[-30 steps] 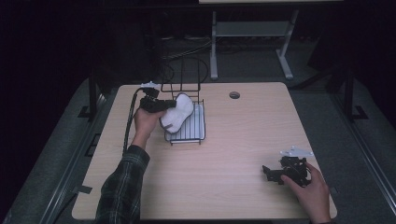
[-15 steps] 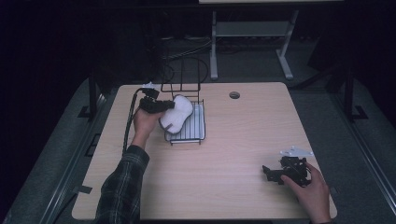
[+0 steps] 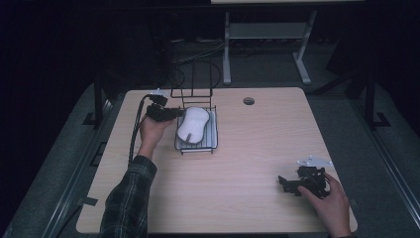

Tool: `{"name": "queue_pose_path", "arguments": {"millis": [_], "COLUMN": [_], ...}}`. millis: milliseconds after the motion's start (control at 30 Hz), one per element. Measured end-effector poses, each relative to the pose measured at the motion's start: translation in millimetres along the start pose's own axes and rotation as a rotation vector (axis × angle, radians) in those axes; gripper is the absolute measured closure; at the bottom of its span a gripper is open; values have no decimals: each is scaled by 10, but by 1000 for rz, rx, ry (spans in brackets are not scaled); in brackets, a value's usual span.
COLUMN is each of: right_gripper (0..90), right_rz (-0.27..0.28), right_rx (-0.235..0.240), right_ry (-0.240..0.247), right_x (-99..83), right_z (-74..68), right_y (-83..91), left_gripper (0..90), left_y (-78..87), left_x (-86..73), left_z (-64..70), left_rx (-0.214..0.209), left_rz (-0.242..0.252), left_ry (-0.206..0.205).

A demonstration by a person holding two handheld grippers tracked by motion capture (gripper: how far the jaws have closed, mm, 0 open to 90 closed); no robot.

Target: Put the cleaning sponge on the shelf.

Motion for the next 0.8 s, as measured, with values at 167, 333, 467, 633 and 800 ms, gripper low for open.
{"name": "queue_pose_path", "arguments": {"millis": [167,333,467,633,800], "right_gripper": [2,2,2,2,2], "right_rz": [0,0,0,0,0], "right_rx": [0,0,0,0,0], "right_ry": [1,0,1,0,1], "right_x": [0,0,0,0,0], "right_z": [0,0,0,0,0], "right_y": [1,0,0,0,0], "left_gripper": [808,892,891,791,630], "left_y": [82,163,210,289,414], "left_x": [-101,-207,-298,-373,-440], "left_z": [-2,72,170,252,294], "left_rx": [-26,-65,-83,-76,-40], "left_rz": [12,24,21,5,-17], "left_ry": [15,22,-6,-33,-57]}}
Point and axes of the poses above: each handheld gripper's, and its own axes: y roughly backward along the jaws, x roughly out of its top, z roughly to its right, the point moved 5 cm from there along -y, roughly forward along the jaws, and after that the axes turned 9 degrees about z, right-handed, at the moved point
